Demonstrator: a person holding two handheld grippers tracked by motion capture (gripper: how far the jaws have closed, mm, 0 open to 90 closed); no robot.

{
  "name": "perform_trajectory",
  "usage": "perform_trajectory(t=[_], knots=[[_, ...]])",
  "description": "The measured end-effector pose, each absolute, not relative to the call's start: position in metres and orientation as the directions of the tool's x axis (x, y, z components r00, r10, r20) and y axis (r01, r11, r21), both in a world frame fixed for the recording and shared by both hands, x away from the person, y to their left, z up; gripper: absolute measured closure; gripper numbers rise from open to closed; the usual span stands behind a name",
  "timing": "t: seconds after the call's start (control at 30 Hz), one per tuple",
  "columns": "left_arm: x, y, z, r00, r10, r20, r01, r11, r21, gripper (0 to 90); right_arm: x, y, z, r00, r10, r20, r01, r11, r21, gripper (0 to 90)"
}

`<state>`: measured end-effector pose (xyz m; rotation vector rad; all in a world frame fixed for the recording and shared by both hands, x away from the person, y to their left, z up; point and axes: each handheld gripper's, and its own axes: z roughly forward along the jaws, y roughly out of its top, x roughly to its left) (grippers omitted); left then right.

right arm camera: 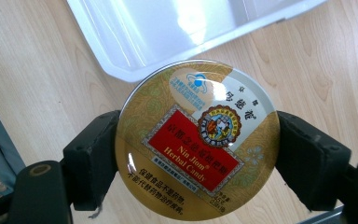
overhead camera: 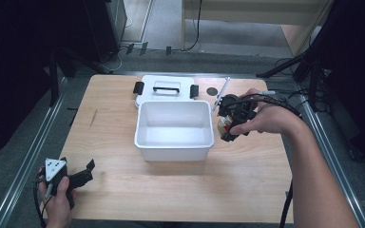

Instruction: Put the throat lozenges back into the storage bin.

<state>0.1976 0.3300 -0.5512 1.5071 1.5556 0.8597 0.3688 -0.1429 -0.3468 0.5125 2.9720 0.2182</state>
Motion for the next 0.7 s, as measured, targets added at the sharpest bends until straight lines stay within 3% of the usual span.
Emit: perform_trajectory(t=[0.7], knots=[[0.198, 0.33, -0.551, 0.021, 0.996, -0.083, 0.463, 0.064, 0.884, 0.2, 0.372, -0.114, -0.346, -0.948, 0.305, -0.091, 0.288, 0.944, 0.161, 20.8]])
